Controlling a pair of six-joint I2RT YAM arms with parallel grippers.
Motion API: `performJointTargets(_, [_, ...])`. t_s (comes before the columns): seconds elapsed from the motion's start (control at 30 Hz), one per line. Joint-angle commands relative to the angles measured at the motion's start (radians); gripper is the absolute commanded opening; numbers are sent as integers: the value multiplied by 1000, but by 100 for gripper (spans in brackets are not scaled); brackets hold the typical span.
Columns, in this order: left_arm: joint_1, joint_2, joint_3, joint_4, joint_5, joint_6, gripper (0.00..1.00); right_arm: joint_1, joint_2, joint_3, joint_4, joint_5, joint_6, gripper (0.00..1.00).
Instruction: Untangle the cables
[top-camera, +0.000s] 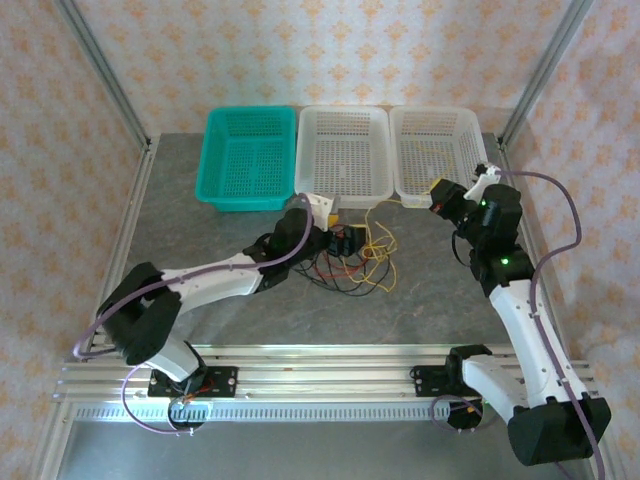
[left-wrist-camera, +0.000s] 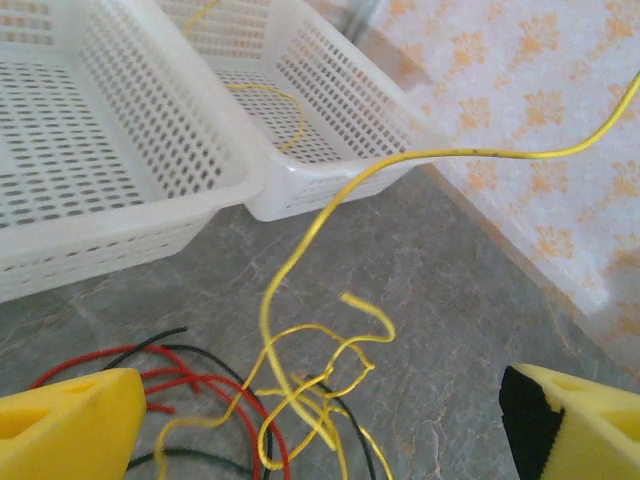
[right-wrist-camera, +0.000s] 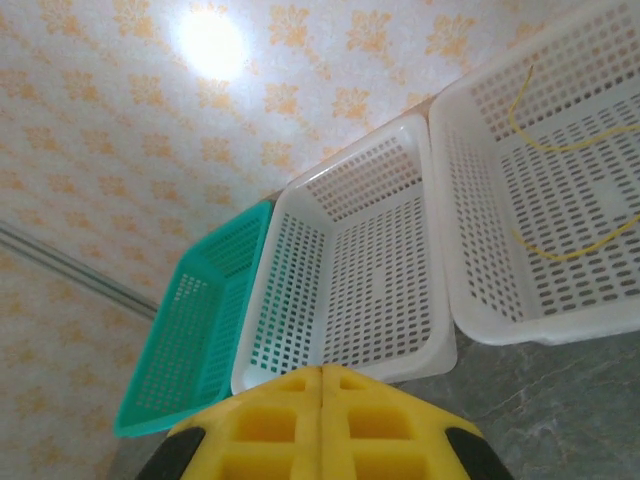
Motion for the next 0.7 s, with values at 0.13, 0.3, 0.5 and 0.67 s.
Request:
performJointTargets(0.13, [19, 173, 112, 93, 42, 41, 77, -4, -18, -26, 36, -43, 57, 0])
performJointTargets(0.3, [24, 221, 157, 101, -6, 46, 75, -4, -14, -31, 34, -57, 59, 0])
performJointTargets(0.5, [33, 243, 188, 63, -106, 57, 74, -4, -6, -18, 16, -68, 47, 0])
performJointTargets(0.67, [50, 265, 211, 38, -99, 74, 69, -4, -2, -18, 15, -78, 47, 0])
